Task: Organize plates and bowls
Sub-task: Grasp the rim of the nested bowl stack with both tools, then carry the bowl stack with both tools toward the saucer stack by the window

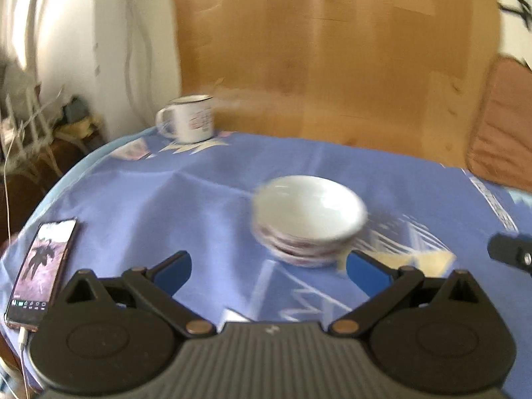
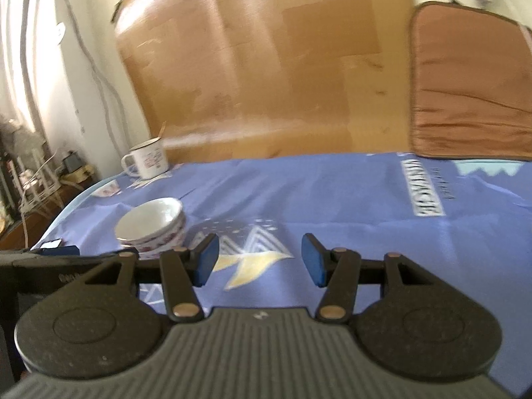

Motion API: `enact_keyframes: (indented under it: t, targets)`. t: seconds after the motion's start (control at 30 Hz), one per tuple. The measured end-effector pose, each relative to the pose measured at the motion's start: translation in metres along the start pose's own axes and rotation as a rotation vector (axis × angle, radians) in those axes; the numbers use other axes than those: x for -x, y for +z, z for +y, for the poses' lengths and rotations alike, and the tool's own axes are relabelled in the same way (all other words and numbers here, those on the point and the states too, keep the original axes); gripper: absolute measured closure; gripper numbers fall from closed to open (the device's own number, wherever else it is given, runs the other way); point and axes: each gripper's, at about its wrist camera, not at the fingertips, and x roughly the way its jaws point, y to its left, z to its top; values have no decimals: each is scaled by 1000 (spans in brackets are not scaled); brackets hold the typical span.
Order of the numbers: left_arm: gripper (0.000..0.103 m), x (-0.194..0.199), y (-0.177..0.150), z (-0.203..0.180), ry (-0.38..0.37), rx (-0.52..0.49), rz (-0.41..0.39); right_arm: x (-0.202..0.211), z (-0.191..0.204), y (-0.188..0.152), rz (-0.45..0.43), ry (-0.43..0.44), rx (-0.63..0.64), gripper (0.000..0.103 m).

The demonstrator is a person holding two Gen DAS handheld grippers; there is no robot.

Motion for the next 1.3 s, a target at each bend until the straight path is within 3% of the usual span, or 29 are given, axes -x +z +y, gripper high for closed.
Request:
enact_keyframes:
  t: [0.07,0.17,0.37,0.43,0.47,0.6,0.77,0.83,0.97,1.13,1.3]
  targets:
    - [0,-4,8,25,-16,61,11,-9,8,6,19,28,13,46]
    - [0,-12,22,62,-115,167,29,-26,17,20,63,82,23,46]
    - [1,-32,43,93,-259,330,70,-71,26,51,219,170,-47,46]
    - [7,-47,50,95,-358,364,133,-85,28,57,269,188,-84,46]
    - [16,-55,52,94,-382,376,162,-90,29,58,289,193,-94,46]
    - [39,-72,53,82,-401,336,215,-107,39,60,352,194,-78,47]
    - [46,-84,48,76,-446,330,255,-126,35,59,434,203,-129,54]
    - [51,-90,46,73,-460,333,273,-133,32,55,465,214,-177,59]
    - [72,-104,35,69,-497,357,338,-145,26,42,534,242,-271,78]
    - [74,-95,30,68,-496,398,339,-128,22,40,510,251,-303,80]
    - [74,-80,34,44,-501,348,336,-107,5,44,463,248,-308,80]
